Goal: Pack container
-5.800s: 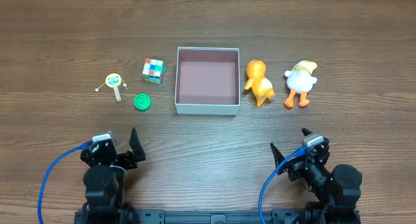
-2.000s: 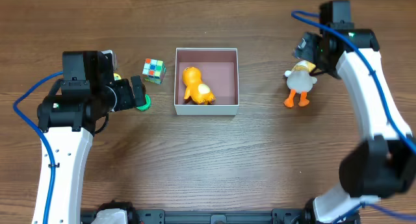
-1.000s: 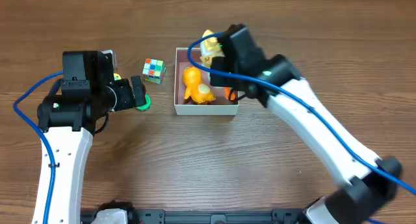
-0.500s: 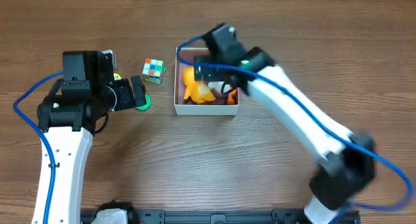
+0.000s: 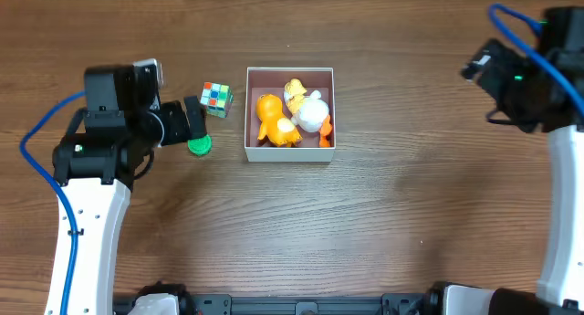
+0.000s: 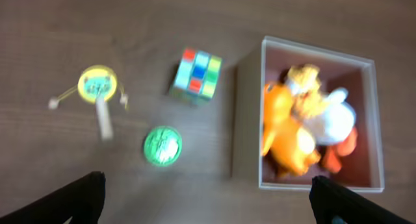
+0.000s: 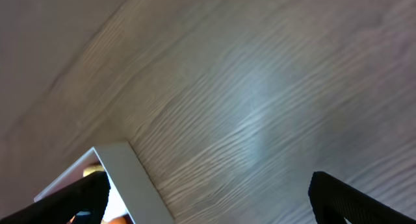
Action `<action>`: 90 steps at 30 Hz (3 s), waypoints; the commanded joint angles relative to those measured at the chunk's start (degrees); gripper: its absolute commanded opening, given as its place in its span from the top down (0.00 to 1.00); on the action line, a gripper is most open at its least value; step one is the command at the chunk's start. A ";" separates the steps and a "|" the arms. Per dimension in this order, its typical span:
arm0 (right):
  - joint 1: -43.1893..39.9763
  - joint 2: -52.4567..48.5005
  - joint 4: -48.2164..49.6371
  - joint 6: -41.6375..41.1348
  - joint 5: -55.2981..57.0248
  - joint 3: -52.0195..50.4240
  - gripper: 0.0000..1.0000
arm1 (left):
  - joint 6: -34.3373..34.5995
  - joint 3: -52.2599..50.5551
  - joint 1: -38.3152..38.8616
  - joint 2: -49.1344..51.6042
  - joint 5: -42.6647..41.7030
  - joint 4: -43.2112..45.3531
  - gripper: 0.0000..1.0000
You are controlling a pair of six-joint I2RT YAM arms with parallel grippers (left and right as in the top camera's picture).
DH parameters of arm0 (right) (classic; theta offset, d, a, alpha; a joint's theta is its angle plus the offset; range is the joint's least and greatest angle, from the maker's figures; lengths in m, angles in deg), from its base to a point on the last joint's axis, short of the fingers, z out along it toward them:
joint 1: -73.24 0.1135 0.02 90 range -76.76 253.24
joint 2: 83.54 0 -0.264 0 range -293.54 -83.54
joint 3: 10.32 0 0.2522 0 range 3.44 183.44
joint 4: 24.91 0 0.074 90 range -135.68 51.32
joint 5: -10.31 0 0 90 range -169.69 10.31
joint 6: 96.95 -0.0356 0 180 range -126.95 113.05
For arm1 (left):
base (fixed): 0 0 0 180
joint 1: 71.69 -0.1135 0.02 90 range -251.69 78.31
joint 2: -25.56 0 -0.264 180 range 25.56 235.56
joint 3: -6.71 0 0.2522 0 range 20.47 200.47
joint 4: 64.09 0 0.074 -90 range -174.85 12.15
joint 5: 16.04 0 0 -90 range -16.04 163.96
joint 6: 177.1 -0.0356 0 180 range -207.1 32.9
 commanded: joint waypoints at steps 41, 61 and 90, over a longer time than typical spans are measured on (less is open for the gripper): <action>-6.84 -3.10 -2.67 -0.46 -7.19 0.02 0.00 | -16.79 48.72 7.26 51.78 9.66 -19.10 0.68; -6.84 -3.10 -2.67 -0.46 -7.19 0.02 0.00 | 15.04 38.51 37.62 53.51 8.11 -13.49 0.66; -6.84 -3.10 -2.67 -0.46 -7.19 0.02 0.00 | 7.96 58.29 8.98 48.43 19.85 -48.52 0.10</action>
